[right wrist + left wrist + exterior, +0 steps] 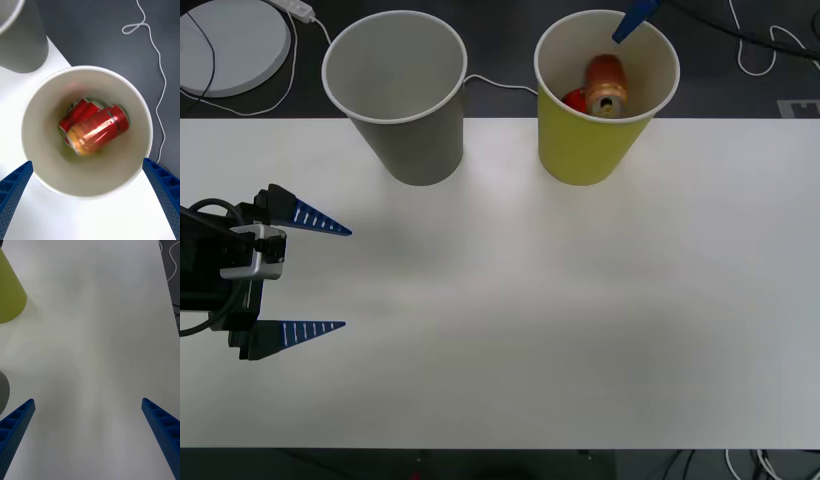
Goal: Put the can into the green bin and the plastic bottle into the gray bin
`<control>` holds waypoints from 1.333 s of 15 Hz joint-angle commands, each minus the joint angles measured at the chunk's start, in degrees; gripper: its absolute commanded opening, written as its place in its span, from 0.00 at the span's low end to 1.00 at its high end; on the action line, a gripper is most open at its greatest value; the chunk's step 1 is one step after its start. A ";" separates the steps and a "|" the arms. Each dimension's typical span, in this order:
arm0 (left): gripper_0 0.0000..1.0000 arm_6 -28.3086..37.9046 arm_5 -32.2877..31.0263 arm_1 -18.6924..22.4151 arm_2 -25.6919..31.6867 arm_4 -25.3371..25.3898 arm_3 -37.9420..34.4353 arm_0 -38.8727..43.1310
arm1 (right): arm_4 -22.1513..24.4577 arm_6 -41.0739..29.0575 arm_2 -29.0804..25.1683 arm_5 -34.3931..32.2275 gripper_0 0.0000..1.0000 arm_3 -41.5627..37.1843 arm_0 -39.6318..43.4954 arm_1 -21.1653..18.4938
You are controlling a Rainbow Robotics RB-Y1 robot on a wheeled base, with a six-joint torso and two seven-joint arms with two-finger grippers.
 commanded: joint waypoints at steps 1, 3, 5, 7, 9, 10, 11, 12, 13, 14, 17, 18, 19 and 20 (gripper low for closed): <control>1.00 0.00 0.00 0.00 0.00 0.00 0.00 0.00 | -5.92 0.45 -5.70 -0.04 1.00 -8.17 4.23 -5.65; 1.00 0.00 0.00 0.00 0.00 0.00 0.00 0.00 | -8.73 0.54 -9.48 -0.04 1.00 -15.91 9.59 -9.34; 1.00 0.00 0.00 0.00 0.00 0.00 0.00 0.00 | -11.90 0.98 -14.93 -0.04 1.00 -24.52 16.80 -12.94; 1.00 0.00 0.00 0.00 0.00 0.00 0.00 0.00 | -14.62 2.65 -21.78 -0.04 1.00 -32.52 25.24 -15.40; 1.00 0.00 0.00 0.00 0.00 0.00 0.00 0.00 | -15.94 8.89 -28.11 -0.04 1.00 -37.09 32.45 -16.20; 1.00 0.00 0.00 0.00 0.00 0.00 0.00 0.00 | -18.05 12.93 -31.80 -0.04 1.00 -38.58 37.02 -16.64; 1.00 0.00 0.00 0.00 0.00 0.00 0.00 0.00 | -19.37 15.92 -34.17 -0.04 1.00 -39.55 39.92 -16.81; 1.00 0.00 0.00 0.00 0.00 0.00 0.00 0.00 | -20.77 18.82 -36.63 -0.04 1.00 -40.43 42.91 -17.16; 1.00 0.00 0.00 0.00 0.00 0.00 0.00 0.00 | -22.44 22.33 -39.27 -0.04 1.00 -41.22 46.42 -17.34; 1.00 0.00 0.00 0.00 0.00 0.00 0.00 0.00 | -24.03 26.29 -42.35 -0.04 1.00 -42.36 51.08 -17.51; 1.00 0.00 0.00 0.00 0.00 0.00 0.00 0.00 | -26.49 34.55 -49.47 -0.04 1.00 -46.23 62.07 -17.60; 1.00 0.00 0.00 0.00 0.00 0.00 0.00 0.00 | -27.19 36.66 -50.87 -0.04 1.00 -47.29 65.14 -17.60; 1.00 0.00 0.00 0.00 0.00 0.00 0.00 0.00 | -28.16 38.68 -52.19 -0.04 1.00 -47.90 68.04 -17.60; 1.00 0.00 0.00 0.00 0.00 0.00 0.00 0.00 | -29.12 41.23 -53.42 -0.04 1.00 -48.16 71.21 -17.60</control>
